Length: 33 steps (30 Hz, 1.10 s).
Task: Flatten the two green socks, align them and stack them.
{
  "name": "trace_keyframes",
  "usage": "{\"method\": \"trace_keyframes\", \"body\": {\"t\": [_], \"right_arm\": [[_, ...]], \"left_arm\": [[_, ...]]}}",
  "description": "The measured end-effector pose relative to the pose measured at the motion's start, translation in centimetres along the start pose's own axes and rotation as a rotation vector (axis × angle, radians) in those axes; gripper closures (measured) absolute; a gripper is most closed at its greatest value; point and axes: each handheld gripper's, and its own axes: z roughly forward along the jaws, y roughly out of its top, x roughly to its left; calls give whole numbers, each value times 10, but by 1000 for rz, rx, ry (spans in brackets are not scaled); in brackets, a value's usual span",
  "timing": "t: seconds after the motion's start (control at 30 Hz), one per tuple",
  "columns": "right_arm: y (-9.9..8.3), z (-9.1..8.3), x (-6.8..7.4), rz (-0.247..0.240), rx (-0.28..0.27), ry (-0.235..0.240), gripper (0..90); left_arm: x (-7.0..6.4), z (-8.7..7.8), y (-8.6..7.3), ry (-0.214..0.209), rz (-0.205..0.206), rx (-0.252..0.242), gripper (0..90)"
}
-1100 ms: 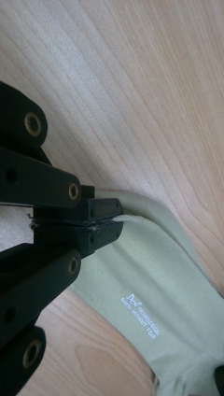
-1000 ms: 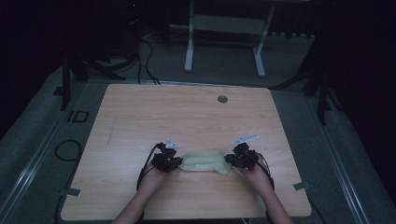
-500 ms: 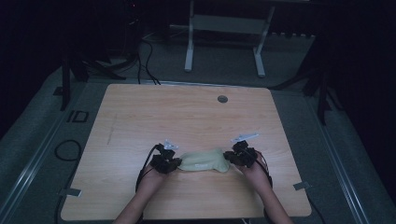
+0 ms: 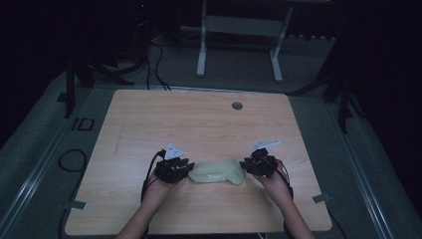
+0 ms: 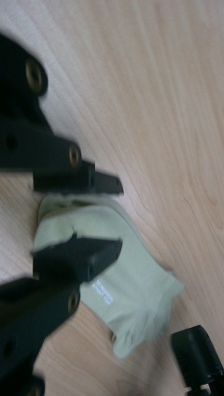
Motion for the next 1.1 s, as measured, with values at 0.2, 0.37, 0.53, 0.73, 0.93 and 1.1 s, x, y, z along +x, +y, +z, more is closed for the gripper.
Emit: {"method": "trace_keyframes", "body": {"t": [0.2, 0.37, 0.53, 0.73, 0.93, 1.1], "right_arm": [[1, 5, 23, -61, 0, 25, 897], [0, 19, 21, -66, 37, -4, 871], [-1, 31, 10, -23, 40, 4, 875], [8, 39, 10, -39, 39, -5, 874], [11, 42, 13, -33, 40, 0, 863], [12, 36, 15, -43, 44, 23, 821]], "left_arm": [[-12, 22, -3, 6, 37, 55, 888], [-5, 35, -9, 39, 42, 95, 887], [3, 36, -16, 29, 12, 99, 887], [11, 37, -16, 69, 67, 77, 885], [18, 38, -15, 59, 44, 68, 884], [14, 32, -12, 43, 48, 58, 794]]}}
